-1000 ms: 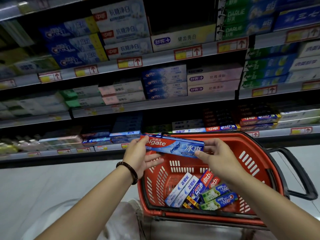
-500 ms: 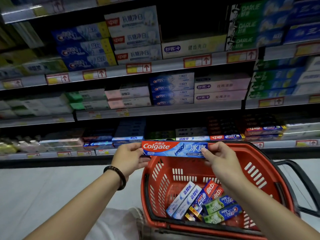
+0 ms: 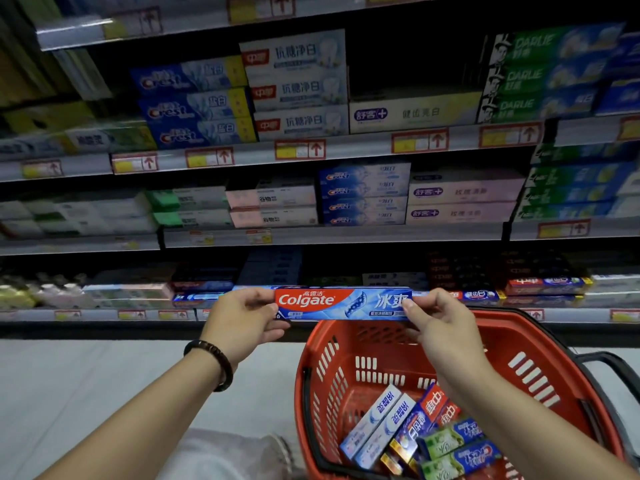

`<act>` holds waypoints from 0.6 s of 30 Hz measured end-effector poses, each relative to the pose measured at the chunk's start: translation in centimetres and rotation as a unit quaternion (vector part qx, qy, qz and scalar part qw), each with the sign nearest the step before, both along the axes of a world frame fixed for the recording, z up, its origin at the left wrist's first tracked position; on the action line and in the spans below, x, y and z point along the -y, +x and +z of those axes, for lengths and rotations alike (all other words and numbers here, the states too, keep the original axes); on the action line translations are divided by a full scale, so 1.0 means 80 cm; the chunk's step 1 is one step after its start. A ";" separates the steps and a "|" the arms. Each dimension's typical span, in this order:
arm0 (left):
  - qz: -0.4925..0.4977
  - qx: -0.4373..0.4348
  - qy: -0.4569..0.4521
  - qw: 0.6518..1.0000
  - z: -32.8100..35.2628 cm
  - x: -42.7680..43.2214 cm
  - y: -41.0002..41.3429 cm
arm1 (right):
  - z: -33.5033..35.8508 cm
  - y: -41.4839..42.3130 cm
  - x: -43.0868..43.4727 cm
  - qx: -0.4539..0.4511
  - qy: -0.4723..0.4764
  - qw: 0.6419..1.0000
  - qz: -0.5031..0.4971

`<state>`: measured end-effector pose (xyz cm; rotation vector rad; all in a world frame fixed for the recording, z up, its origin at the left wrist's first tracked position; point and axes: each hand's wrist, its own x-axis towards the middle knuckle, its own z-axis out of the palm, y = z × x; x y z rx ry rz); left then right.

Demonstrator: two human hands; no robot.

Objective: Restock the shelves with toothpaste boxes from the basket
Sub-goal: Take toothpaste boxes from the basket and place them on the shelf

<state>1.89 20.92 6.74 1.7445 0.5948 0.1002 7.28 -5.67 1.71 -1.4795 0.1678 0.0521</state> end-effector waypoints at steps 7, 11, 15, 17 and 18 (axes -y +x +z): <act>0.031 0.009 -0.003 0.999 -0.008 -0.031 0.001 | -0.005 0.010 -0.046 -0.004 -0.016 1.000 -0.017; 0.054 0.015 -0.013 0.998 -0.014 -0.056 -0.001 | -0.006 0.018 -0.074 -0.001 -0.032 0.999 -0.017; 0.083 0.018 -0.016 0.996 -0.024 -0.088 -0.003 | -0.008 0.023 -0.107 -0.005 -0.045 0.999 0.000; 0.092 0.019 -0.013 0.995 -0.029 -0.102 -0.004 | -0.013 0.026 -0.122 -0.011 -0.047 0.999 0.009; 0.096 0.020 -0.010 0.995 -0.032 -0.108 -0.004 | -0.016 0.029 -0.130 -0.011 -0.051 0.999 0.011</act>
